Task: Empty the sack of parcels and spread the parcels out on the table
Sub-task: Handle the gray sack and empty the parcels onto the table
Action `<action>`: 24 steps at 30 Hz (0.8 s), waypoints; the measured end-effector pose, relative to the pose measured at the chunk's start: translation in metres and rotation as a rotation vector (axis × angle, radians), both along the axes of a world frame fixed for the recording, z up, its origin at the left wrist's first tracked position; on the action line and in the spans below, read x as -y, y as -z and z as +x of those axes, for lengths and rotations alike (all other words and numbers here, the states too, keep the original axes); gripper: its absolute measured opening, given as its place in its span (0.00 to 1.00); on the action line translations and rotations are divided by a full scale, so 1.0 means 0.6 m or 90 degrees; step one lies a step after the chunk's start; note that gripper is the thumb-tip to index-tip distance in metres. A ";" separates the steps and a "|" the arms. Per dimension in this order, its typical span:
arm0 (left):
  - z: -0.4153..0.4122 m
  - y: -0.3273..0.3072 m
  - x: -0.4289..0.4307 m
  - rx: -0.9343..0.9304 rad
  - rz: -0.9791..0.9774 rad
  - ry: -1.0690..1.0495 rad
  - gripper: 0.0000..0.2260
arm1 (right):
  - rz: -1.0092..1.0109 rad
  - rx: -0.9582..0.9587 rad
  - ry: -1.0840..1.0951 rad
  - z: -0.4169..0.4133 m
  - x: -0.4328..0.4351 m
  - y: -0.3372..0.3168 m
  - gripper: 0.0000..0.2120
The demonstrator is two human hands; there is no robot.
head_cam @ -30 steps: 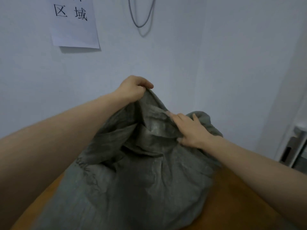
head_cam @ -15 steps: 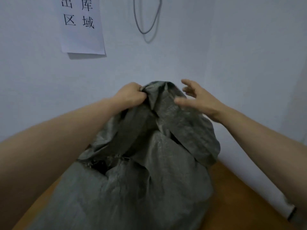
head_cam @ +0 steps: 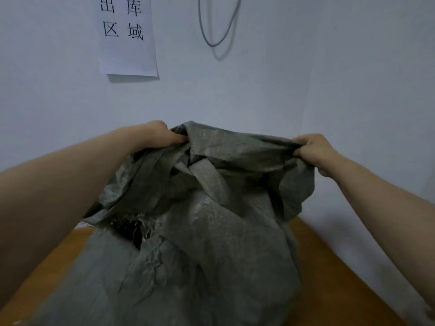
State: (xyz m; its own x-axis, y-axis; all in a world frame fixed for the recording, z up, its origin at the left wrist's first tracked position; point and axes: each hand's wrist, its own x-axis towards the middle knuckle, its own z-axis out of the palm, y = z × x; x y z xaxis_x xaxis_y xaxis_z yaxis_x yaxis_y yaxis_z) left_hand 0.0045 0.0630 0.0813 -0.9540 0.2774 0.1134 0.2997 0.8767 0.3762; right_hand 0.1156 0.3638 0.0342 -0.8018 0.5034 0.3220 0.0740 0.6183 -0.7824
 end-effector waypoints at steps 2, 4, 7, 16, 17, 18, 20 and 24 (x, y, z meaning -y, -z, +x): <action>0.000 0.006 -0.001 -0.161 -0.102 -0.067 0.16 | -0.047 -0.083 -0.017 -0.008 0.017 -0.052 0.10; -0.004 0.009 -0.019 -0.289 -0.144 -0.053 0.23 | -0.032 -0.087 -0.017 -0.022 0.037 -0.083 0.04; 0.030 0.003 -0.083 -0.260 0.020 0.164 0.37 | 0.013 -0.037 -0.034 -0.042 0.076 -0.098 0.10; 0.019 0.036 -0.141 -0.084 0.097 0.429 0.12 | -0.250 0.018 -0.166 -0.042 0.065 -0.062 0.18; 0.016 0.046 -0.137 -0.029 0.061 0.444 0.09 | -0.250 0.016 -0.070 -0.044 0.041 -0.044 0.20; 0.014 0.058 -0.134 0.032 0.029 0.458 0.08 | -0.230 0.049 0.032 -0.043 0.022 -0.023 0.22; 0.015 0.080 -0.131 0.125 -0.026 0.473 0.11 | -0.199 0.230 0.154 -0.040 0.000 0.025 0.33; 0.014 0.100 -0.136 0.191 -0.071 0.469 0.10 | -0.313 0.414 0.135 -0.053 -0.001 0.125 0.31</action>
